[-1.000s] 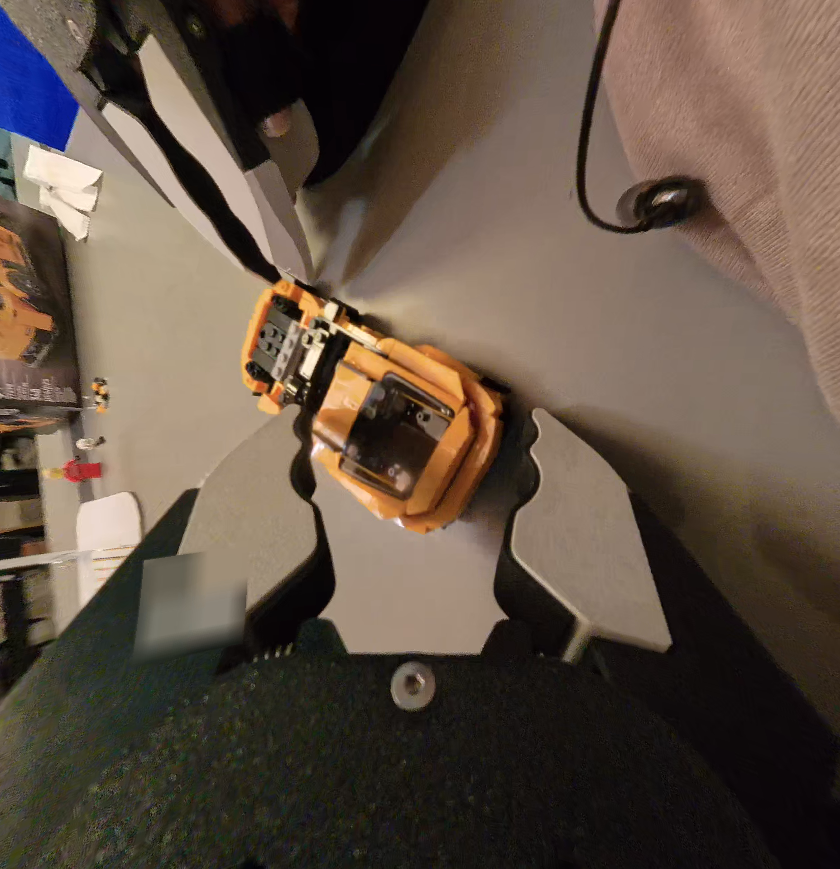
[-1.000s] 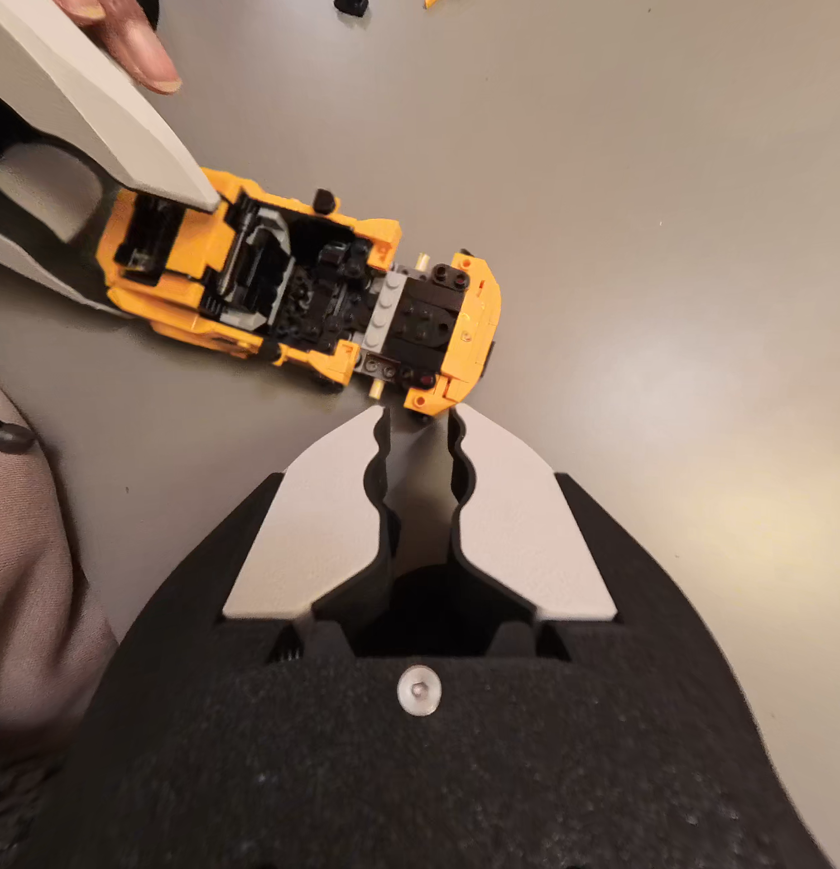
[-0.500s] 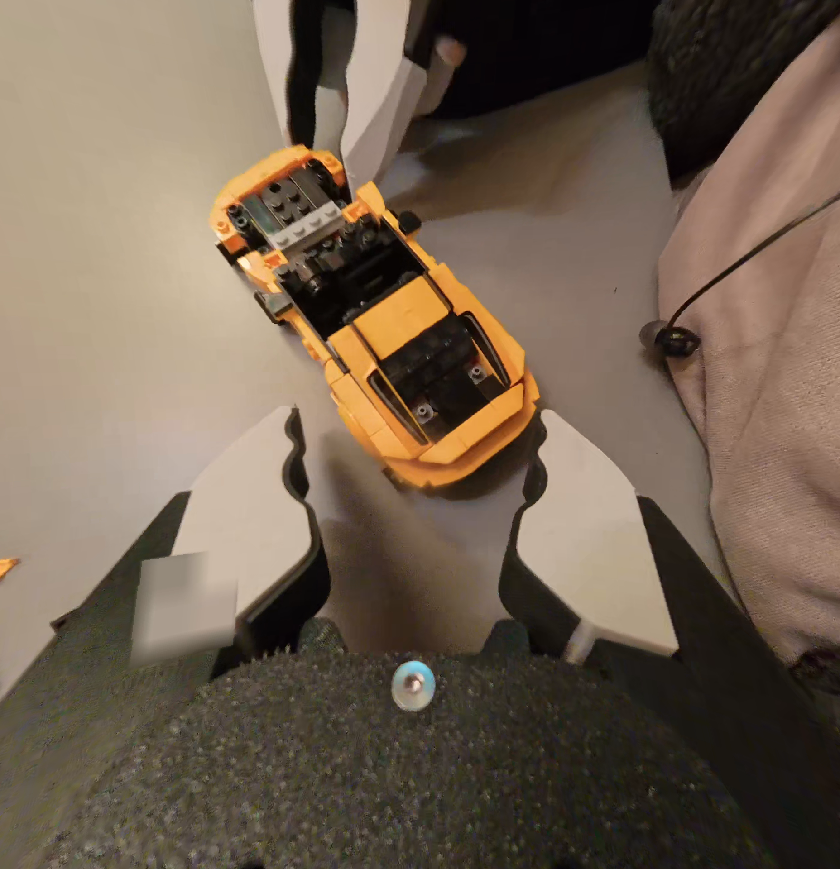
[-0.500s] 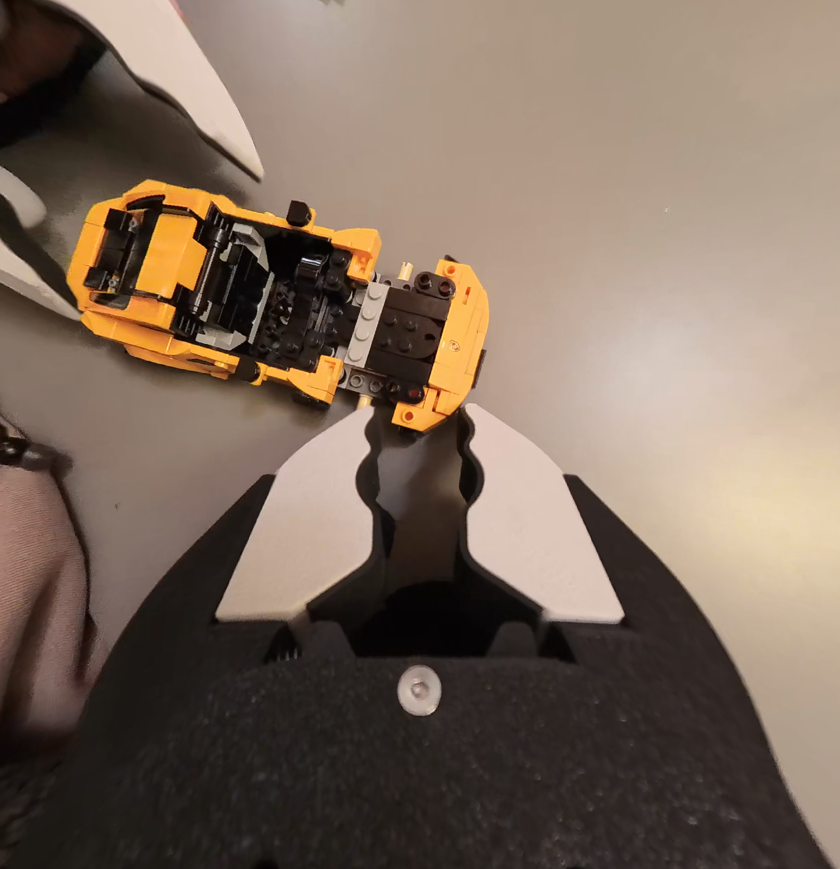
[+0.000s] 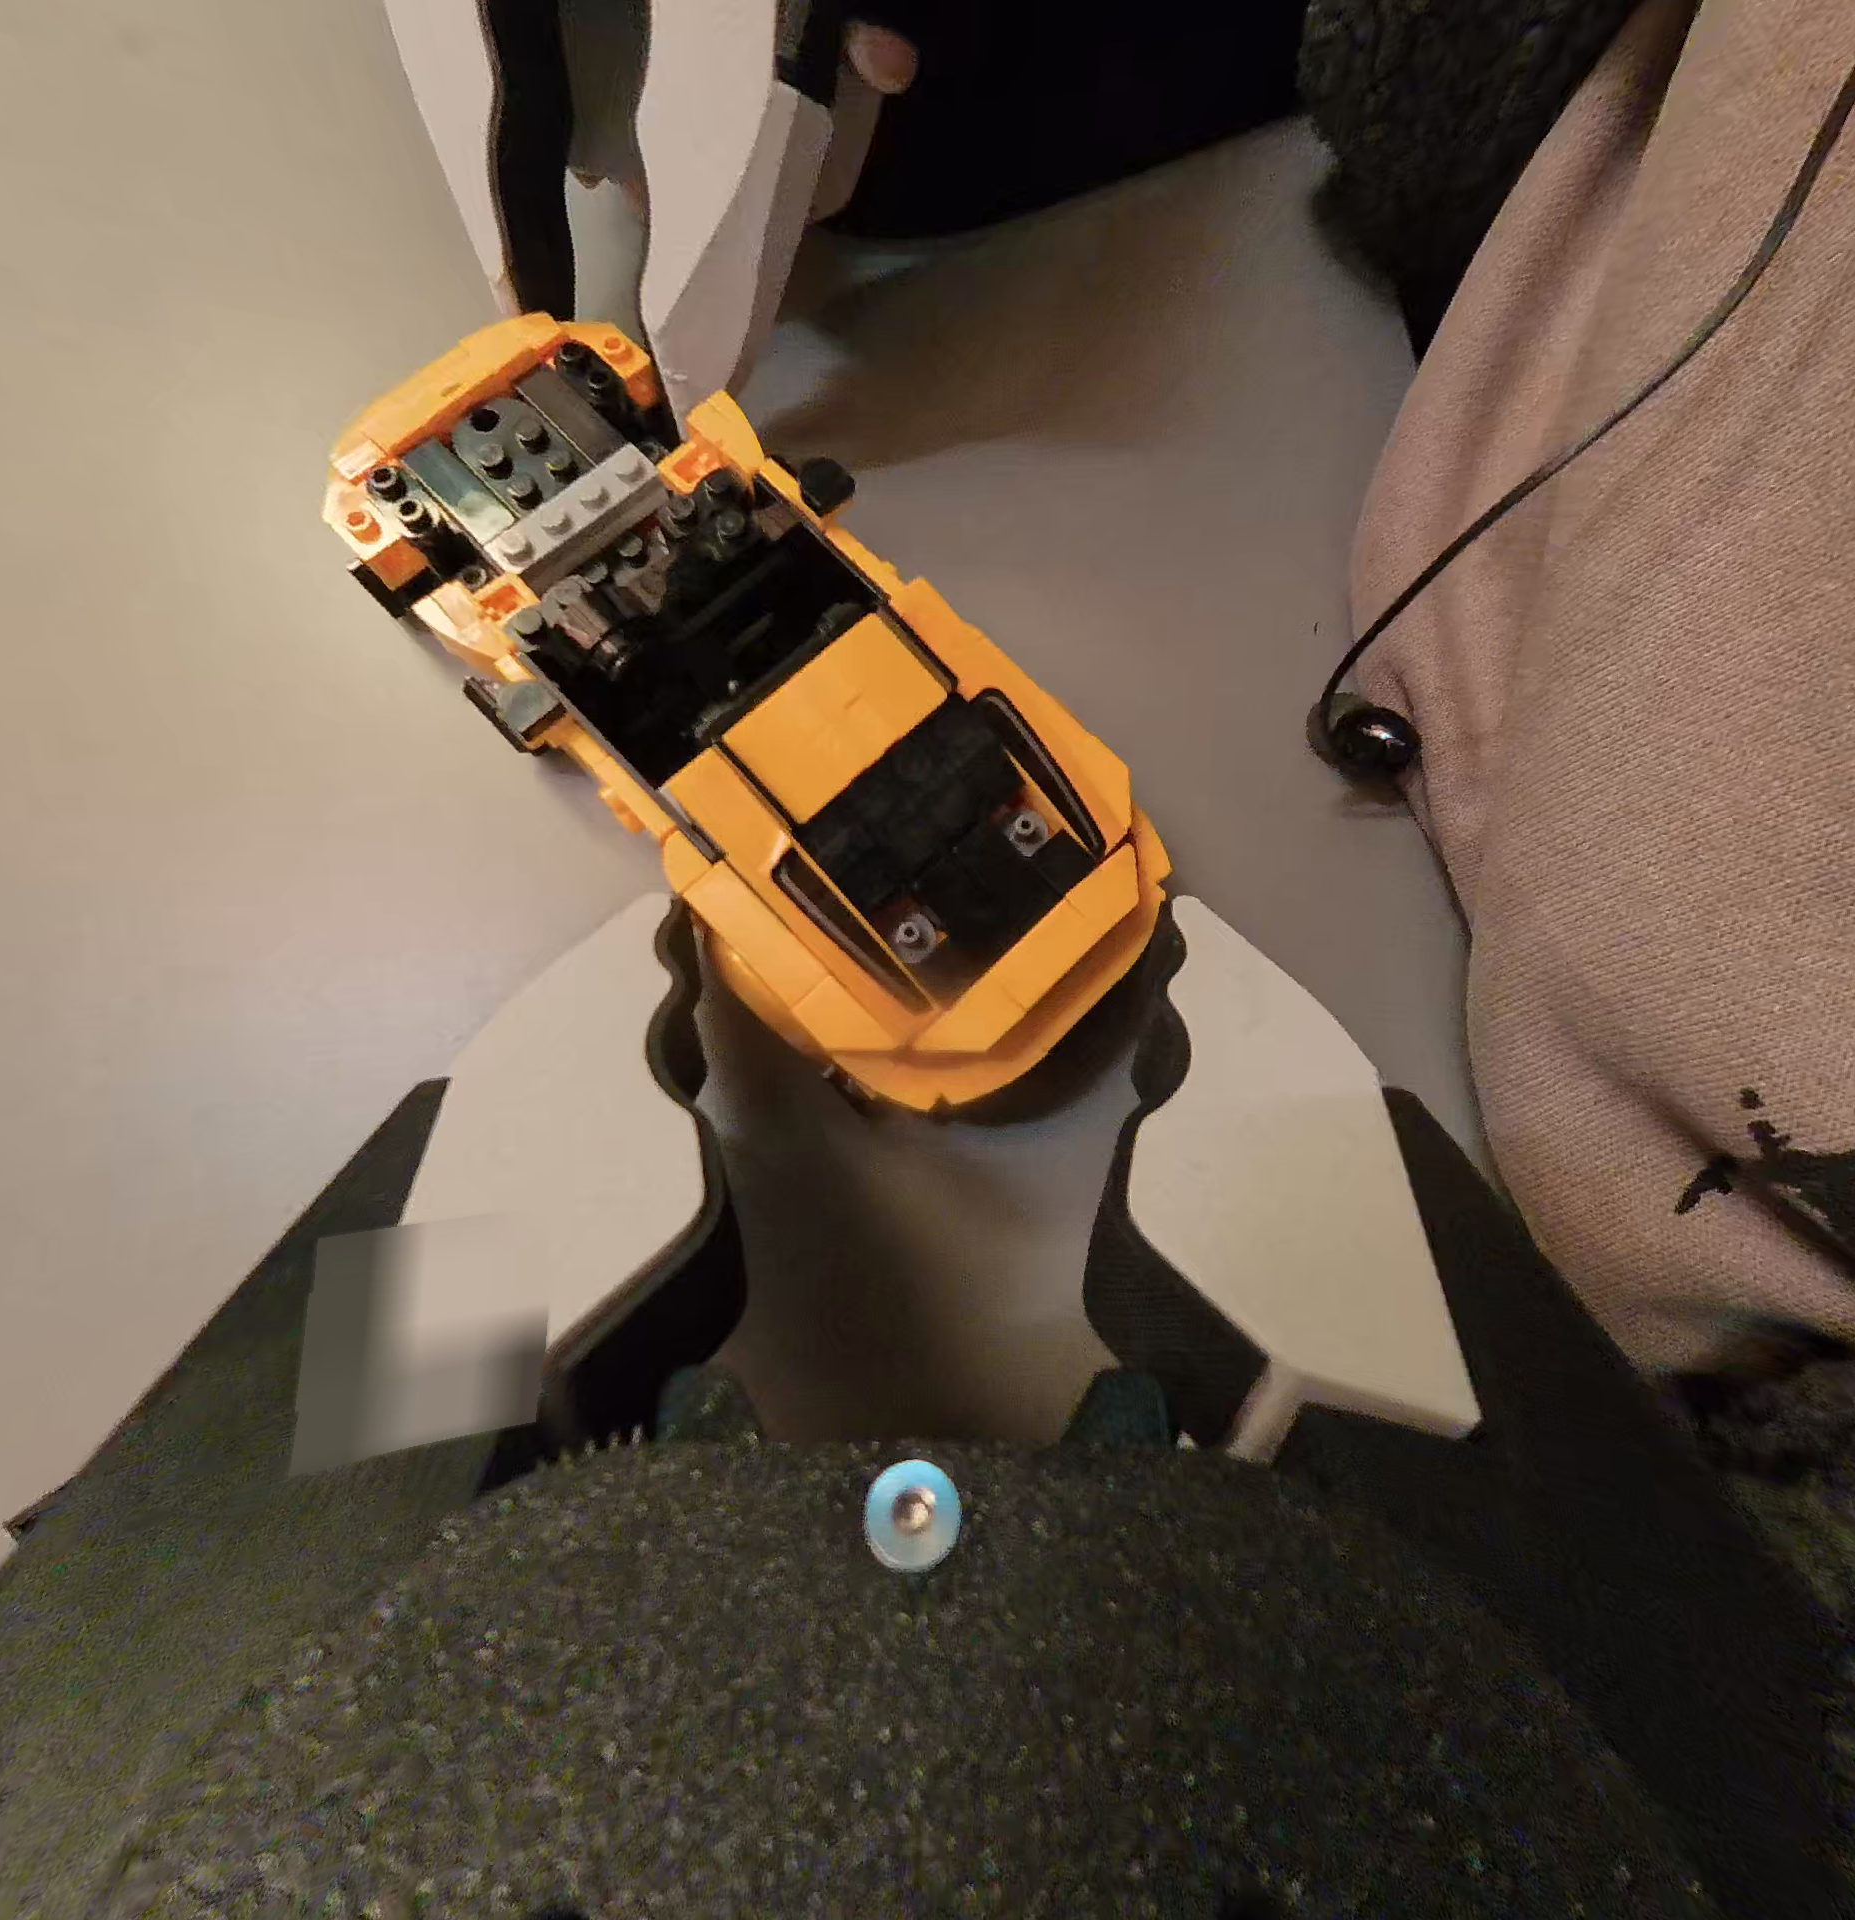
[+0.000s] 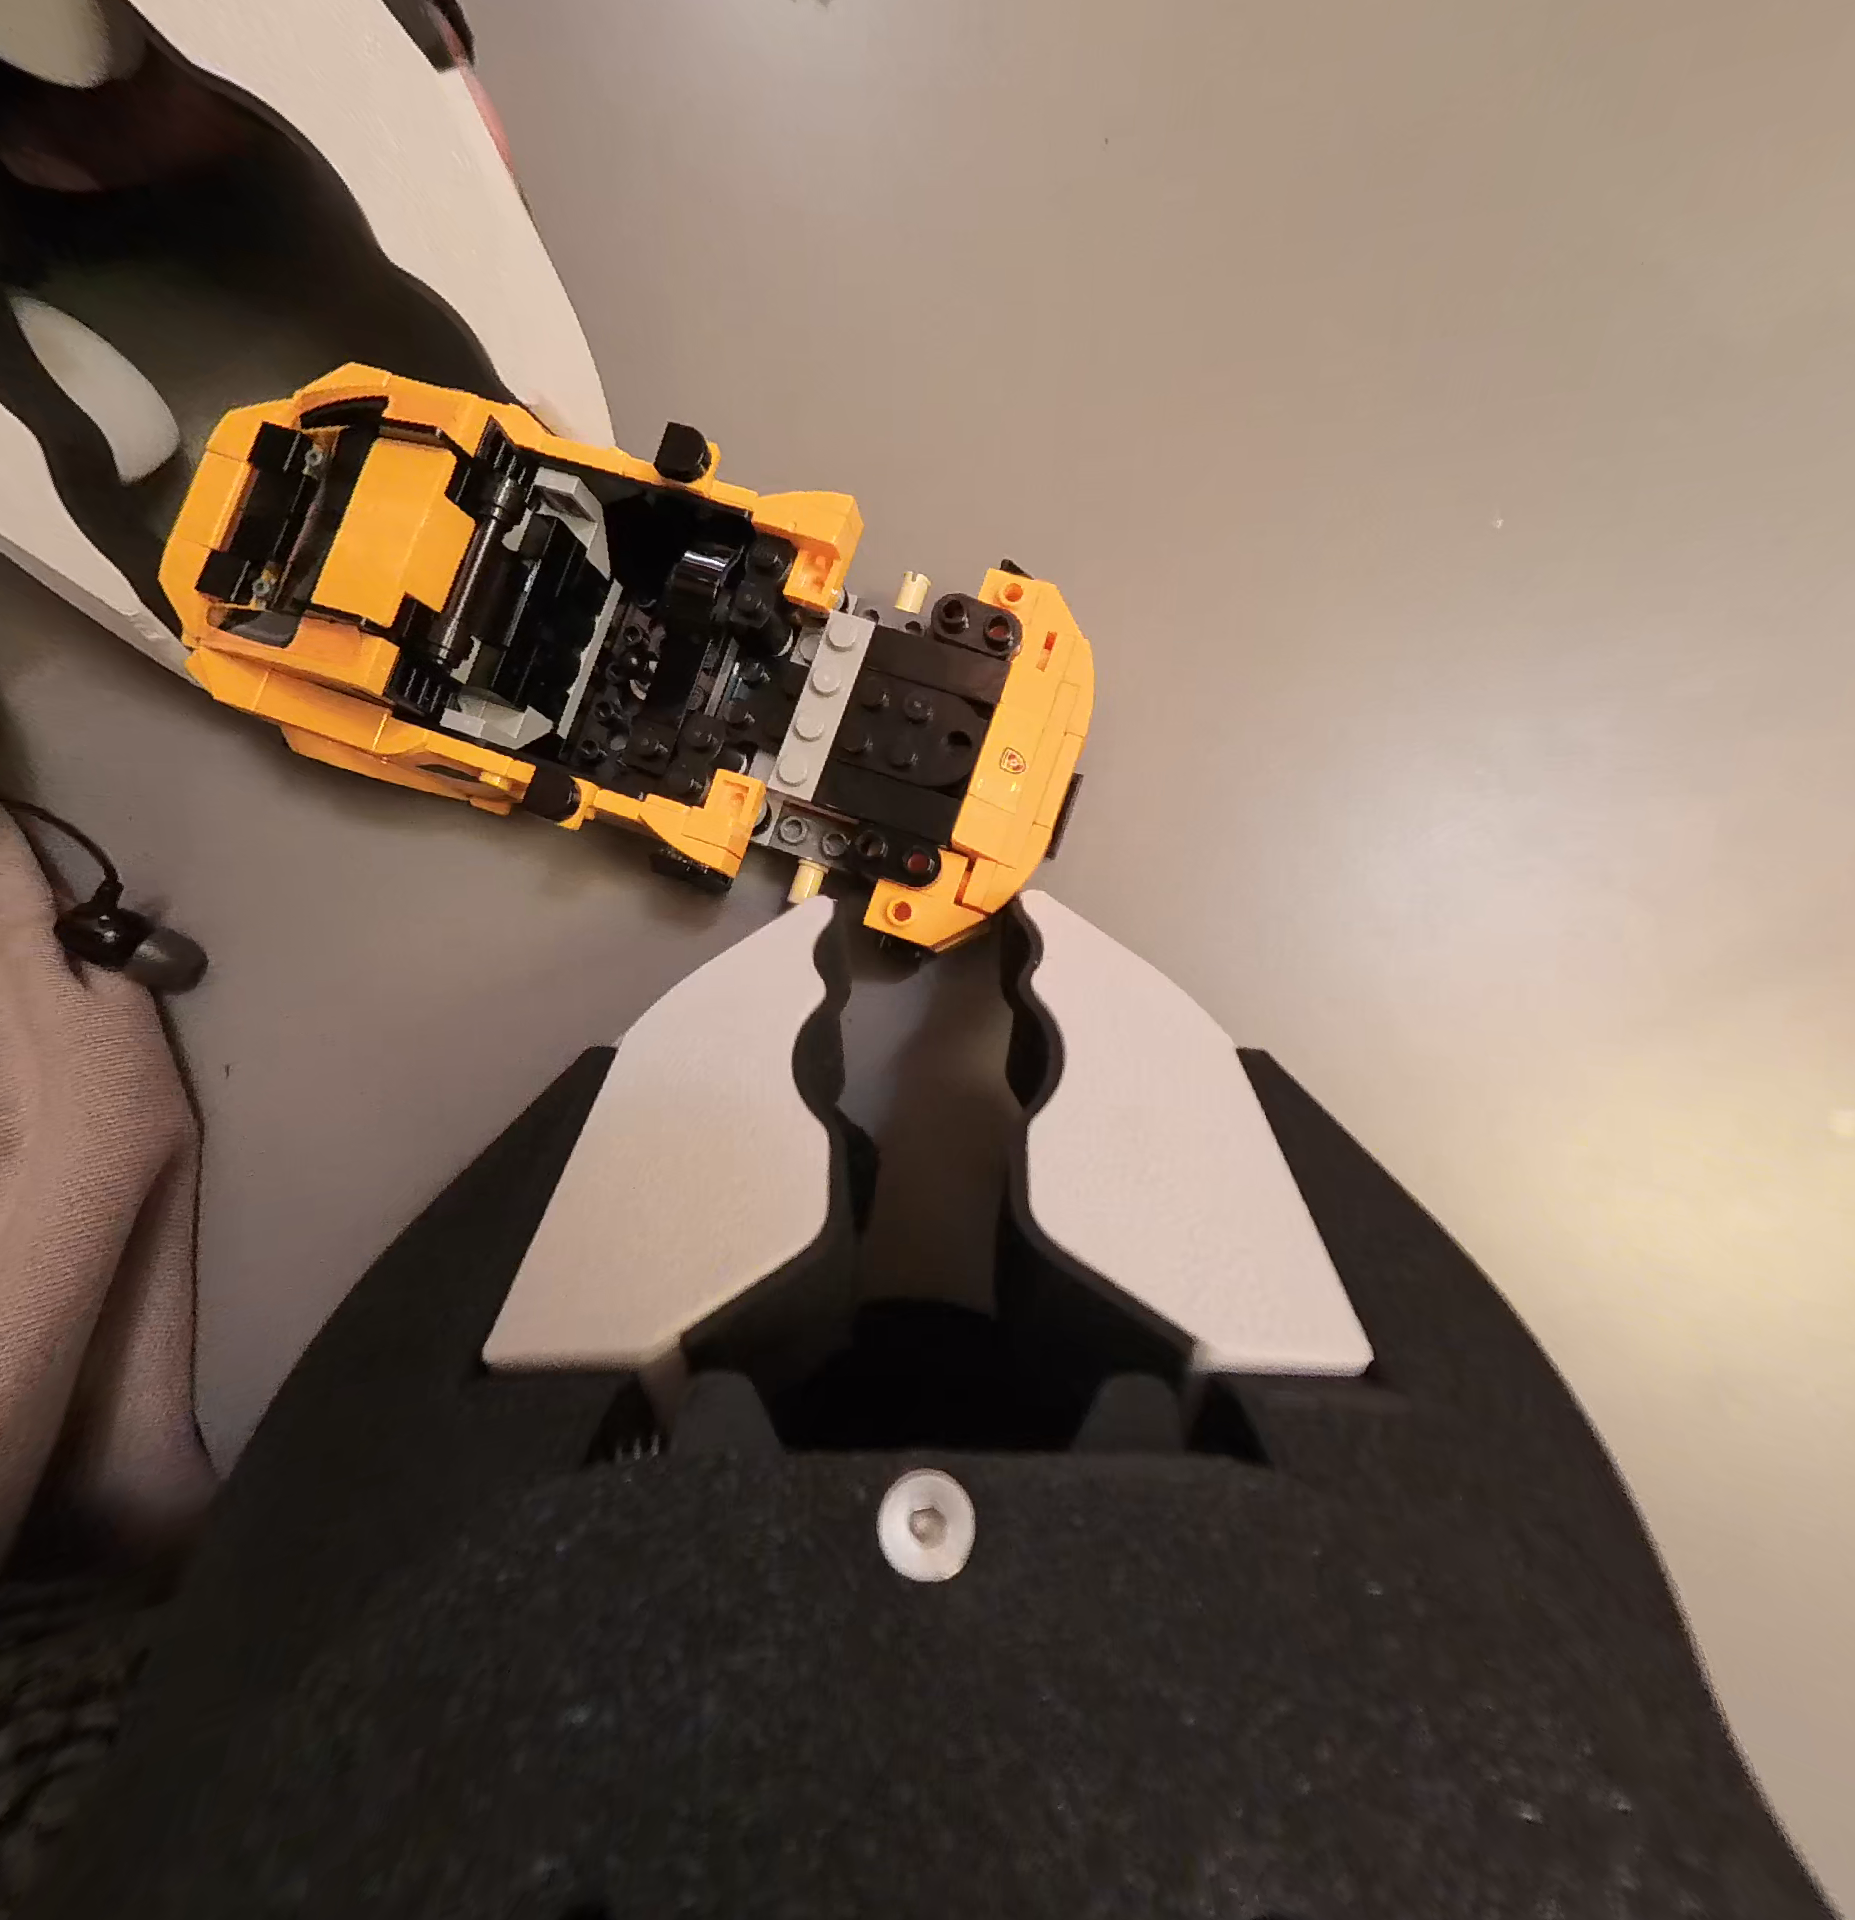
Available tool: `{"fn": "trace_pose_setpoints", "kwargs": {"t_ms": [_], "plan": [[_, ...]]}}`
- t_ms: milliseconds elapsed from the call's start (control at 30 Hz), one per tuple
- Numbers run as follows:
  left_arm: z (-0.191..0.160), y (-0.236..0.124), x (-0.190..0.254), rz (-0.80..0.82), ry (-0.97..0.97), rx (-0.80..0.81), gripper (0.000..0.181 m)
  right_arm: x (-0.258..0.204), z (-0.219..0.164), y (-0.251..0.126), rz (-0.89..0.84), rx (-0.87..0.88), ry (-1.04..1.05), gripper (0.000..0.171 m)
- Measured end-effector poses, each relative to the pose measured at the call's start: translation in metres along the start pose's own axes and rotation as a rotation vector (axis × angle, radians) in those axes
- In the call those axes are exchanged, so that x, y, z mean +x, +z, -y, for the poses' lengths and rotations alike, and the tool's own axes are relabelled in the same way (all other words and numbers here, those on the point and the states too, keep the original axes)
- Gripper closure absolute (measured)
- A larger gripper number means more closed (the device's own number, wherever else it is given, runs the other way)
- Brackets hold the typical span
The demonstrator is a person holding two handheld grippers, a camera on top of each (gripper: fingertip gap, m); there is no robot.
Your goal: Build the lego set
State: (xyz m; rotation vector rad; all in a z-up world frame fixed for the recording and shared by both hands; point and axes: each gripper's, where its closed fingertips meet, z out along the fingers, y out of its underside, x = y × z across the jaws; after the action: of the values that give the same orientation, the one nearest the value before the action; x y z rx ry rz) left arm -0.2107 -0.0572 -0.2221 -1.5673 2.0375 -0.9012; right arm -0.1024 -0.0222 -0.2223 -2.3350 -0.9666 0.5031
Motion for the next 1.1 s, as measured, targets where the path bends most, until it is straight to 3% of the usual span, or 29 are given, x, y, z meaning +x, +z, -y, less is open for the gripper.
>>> {"fn": "trace_pose_setpoints", "kwargs": {"t_ms": [467, 933, 1100], "plan": [[0.0001, -0.0005, -0.0001, -0.004, 0.002, 0.007, 0.1, -0.0031, -0.0018, -0.0029, 0.042, -0.011, 0.049, 0.14], [-0.0005, -0.0003, -0.001, -0.012, 0.0, 0.006, 0.1, 0.0009, -0.001, -0.0008, -0.01, -0.008, 0.064, 0.147], [-0.0003, -0.0015, -0.0042, -0.006, -0.014, 0.008, 0.101, 0.0018, -0.0015, -0.0037, -0.031, -0.008, 0.037, 0.14]]}}
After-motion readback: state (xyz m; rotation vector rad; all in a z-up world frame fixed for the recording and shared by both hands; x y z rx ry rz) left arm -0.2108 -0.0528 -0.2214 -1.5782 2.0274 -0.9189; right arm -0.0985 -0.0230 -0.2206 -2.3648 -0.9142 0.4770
